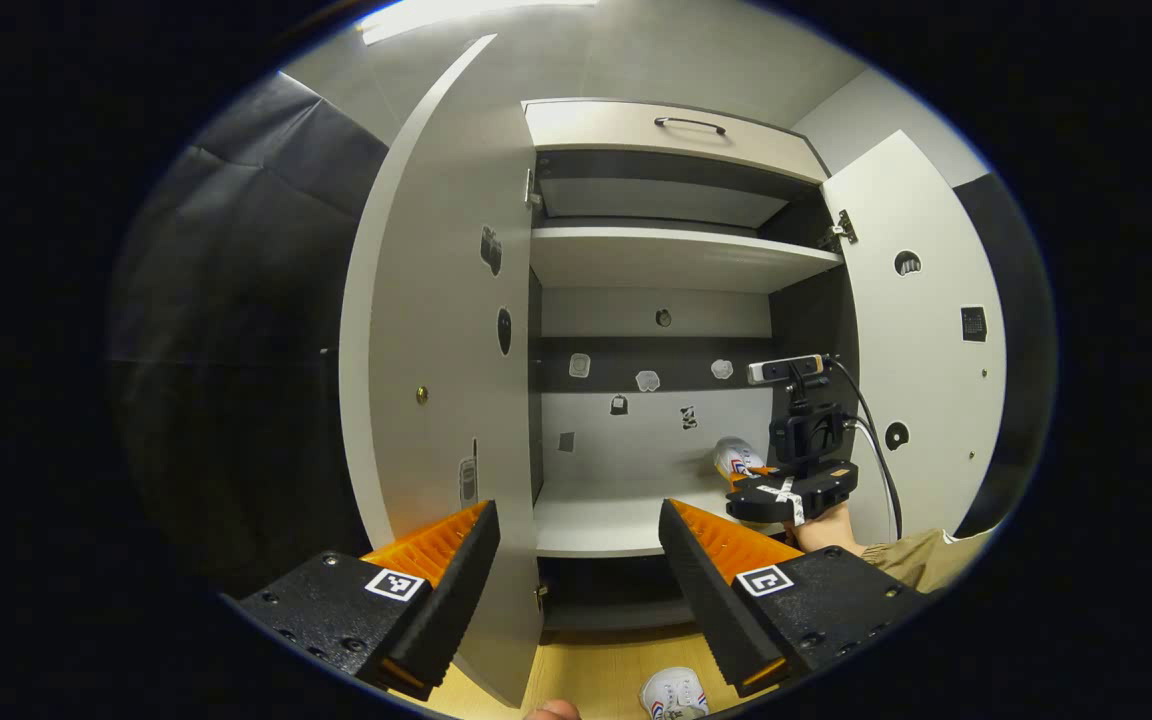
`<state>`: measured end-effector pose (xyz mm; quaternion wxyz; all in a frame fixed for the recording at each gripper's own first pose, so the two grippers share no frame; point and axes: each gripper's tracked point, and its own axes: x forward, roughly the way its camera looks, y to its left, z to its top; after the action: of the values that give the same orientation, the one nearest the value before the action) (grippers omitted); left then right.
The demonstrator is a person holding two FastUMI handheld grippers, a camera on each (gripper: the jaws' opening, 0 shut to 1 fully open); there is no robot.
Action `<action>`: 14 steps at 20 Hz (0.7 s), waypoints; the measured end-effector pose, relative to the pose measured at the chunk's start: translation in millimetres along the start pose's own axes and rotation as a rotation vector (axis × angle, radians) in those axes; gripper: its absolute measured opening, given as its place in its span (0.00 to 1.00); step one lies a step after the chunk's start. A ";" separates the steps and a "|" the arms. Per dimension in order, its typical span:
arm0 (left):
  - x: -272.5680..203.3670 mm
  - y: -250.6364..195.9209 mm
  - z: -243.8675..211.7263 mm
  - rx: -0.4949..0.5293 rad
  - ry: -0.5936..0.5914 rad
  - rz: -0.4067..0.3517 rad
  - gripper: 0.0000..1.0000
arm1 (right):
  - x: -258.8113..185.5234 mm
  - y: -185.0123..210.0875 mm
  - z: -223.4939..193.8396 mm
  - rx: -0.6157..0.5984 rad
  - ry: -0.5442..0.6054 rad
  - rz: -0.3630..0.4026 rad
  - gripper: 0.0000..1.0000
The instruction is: Grab one shoe with the right hand and put it into the shoe cabinet, grab the other shoe with the left hand and put it into the shoe cabinet; then close the right door with the right hand and the left door with the left hand.
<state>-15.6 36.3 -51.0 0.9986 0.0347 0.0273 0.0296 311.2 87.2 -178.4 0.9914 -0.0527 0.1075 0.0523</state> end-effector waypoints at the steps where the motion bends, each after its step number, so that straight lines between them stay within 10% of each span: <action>1: 0.8 -1.3 -4.1 -0.005 0.009 -0.002 0.98 | -5.4 -0.2 7.4 -0.005 -0.021 0.002 0.16; 14: 11.0 -57.9 -166.5 0.016 0.286 -0.128 0.98 | -174.2 -8.4 102.1 0.002 -0.241 0.029 0.09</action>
<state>-10.7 -9.4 -221.5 0.9840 0.0362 0.1718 -0.0297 164.1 74.6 -40.4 0.9964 -0.0433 -0.0115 0.0726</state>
